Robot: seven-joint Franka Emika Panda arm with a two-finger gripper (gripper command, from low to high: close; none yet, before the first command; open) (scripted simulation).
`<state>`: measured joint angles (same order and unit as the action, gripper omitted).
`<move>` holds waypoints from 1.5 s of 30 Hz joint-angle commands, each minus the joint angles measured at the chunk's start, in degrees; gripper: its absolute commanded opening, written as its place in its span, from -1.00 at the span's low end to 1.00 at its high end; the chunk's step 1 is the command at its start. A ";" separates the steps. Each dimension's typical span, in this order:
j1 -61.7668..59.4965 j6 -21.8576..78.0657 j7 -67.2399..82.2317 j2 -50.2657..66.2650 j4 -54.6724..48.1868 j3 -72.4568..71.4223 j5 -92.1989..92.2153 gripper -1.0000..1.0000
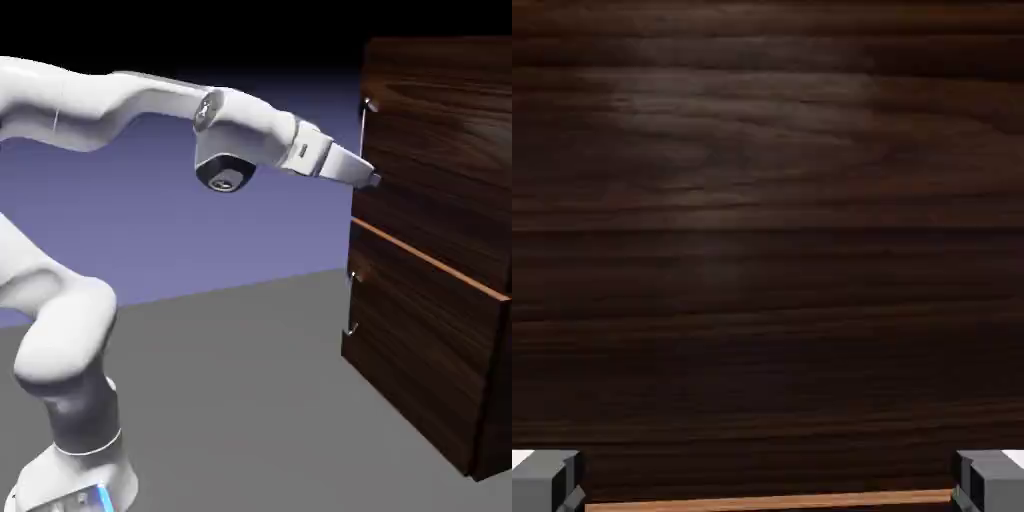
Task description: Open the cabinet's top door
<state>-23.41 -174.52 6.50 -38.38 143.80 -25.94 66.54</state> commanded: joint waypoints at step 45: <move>-44.21 -0.33 73.10 -6.29 -31.51 -44.49 99.36 0.00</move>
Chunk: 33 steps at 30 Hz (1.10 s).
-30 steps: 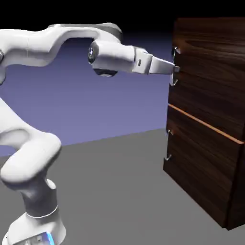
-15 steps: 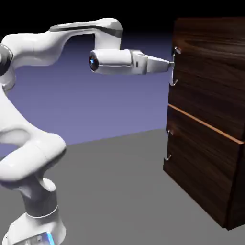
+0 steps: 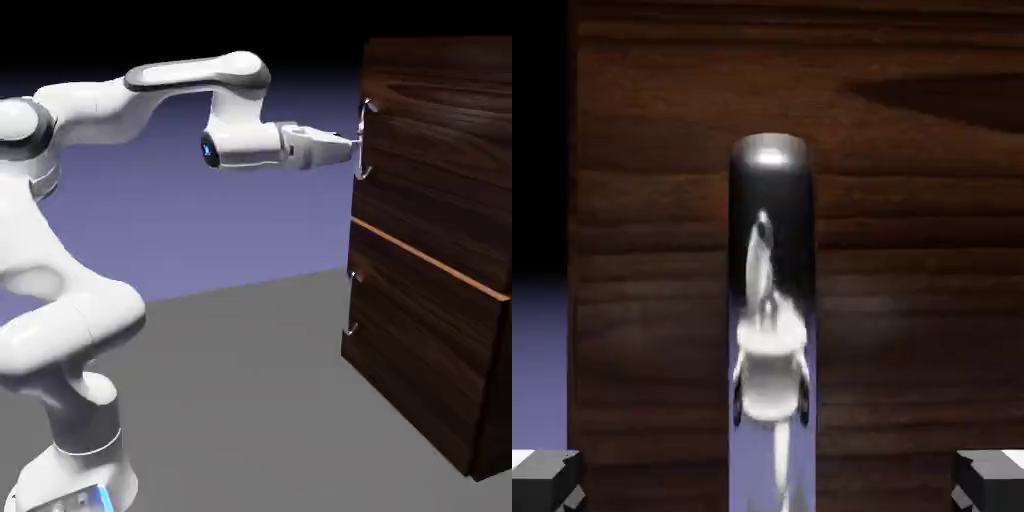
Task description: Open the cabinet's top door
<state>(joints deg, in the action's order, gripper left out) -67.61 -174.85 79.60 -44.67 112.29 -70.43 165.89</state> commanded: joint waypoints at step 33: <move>54.16 23.30 -11.72 -4.88 36.40 49.38 -39.39 -1.00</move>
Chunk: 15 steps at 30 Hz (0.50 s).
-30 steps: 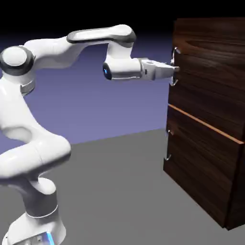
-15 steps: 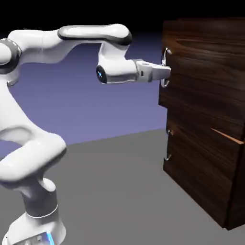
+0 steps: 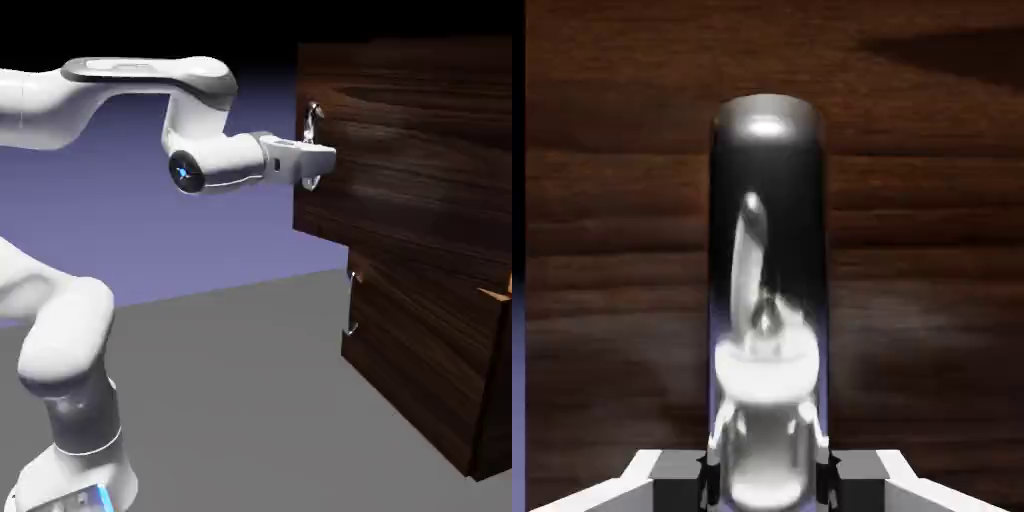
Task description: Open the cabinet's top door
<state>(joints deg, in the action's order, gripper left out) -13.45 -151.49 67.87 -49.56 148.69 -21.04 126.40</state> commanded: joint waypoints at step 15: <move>4.63 24.18 -14.41 -14.35 11.83 27.71 -37.28 -1.00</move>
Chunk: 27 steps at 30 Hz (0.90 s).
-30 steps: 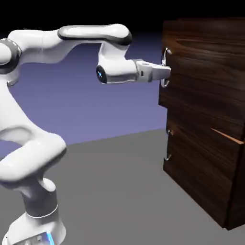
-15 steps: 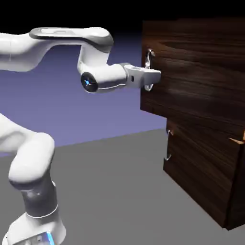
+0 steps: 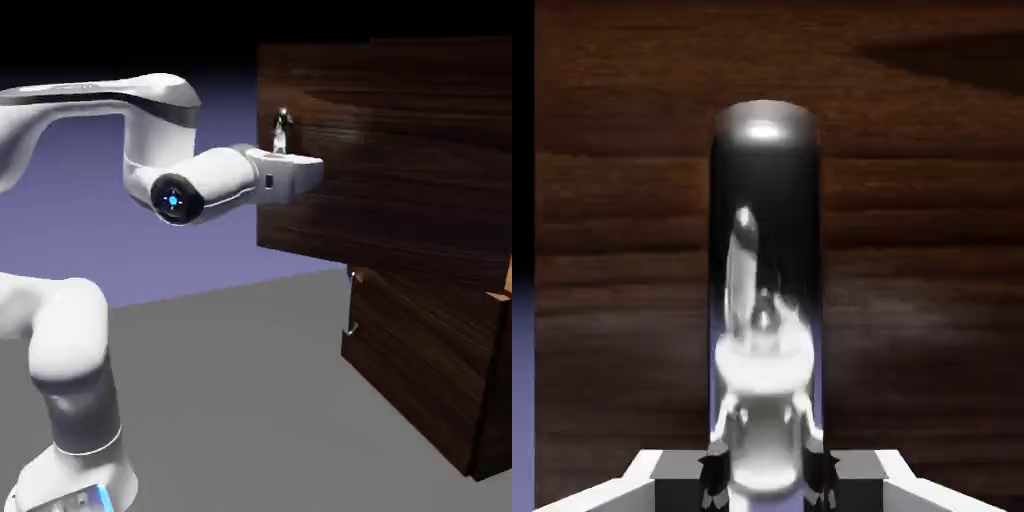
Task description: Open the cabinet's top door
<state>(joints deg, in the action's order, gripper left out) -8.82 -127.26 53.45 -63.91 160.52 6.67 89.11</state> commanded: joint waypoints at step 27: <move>22.07 56.41 1.29 18.75 -33.88 56.03 -41.99 -1.00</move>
<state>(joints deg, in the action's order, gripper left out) 13.24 -70.79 54.74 -45.16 126.63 62.69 47.10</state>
